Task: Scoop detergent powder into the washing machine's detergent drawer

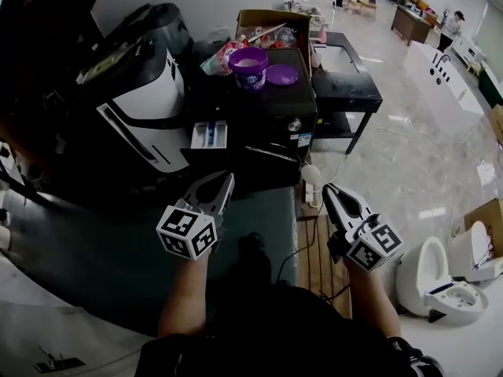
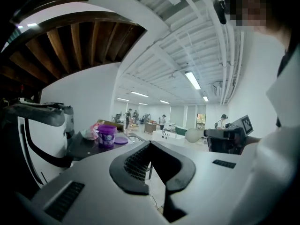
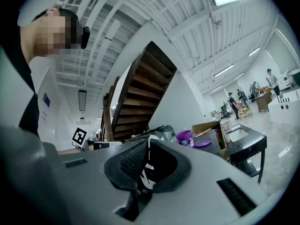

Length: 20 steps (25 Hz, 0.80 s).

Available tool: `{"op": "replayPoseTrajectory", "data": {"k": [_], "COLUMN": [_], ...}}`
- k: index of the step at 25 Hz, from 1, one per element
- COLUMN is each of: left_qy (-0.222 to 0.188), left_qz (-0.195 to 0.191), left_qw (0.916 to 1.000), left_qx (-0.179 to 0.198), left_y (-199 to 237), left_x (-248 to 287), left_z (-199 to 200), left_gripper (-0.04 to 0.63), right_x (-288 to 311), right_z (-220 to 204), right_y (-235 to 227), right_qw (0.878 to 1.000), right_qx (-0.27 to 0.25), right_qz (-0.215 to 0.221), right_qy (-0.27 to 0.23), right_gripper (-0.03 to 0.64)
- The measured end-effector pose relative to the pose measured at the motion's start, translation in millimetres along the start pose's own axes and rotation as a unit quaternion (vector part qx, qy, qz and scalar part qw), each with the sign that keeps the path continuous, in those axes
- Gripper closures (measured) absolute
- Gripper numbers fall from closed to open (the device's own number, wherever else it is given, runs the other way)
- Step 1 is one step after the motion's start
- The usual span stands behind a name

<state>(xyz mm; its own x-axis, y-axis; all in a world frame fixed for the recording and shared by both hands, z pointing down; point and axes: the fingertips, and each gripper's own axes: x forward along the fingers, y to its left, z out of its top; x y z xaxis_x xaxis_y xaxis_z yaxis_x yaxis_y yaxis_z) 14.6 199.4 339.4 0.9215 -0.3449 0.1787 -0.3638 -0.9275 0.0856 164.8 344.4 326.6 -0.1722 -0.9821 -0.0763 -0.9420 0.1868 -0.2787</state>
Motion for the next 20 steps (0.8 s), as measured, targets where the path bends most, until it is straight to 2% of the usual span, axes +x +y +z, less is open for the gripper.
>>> {"op": "replayPoseTrajectory", "data": {"k": [7,13,20], "left_qy": [0.002,-0.008,-0.018], "left_qz": [0.005,0.004,0.004], "left_qw": [1.0,1.0,0.9998], "left_qx": [0.005,0.002,0.002], "left_y": [56,121,197], "left_x": [50,89,119], "left_z": [-1,12,31], "left_gripper": [0.588,0.588,0.588], "right_x": [62,148,254], "right_z": [-2,3,3], "right_y": [-40,-72,-87], "right_qw": [1.0,0.999,0.997], "right_qx": [-0.003,-0.011,-0.012], "right_qz": [-0.005,0.001,0.023], "right_qy": [0.023,0.047,0.069], "right_gripper": [0.597,0.597,0.597]}}
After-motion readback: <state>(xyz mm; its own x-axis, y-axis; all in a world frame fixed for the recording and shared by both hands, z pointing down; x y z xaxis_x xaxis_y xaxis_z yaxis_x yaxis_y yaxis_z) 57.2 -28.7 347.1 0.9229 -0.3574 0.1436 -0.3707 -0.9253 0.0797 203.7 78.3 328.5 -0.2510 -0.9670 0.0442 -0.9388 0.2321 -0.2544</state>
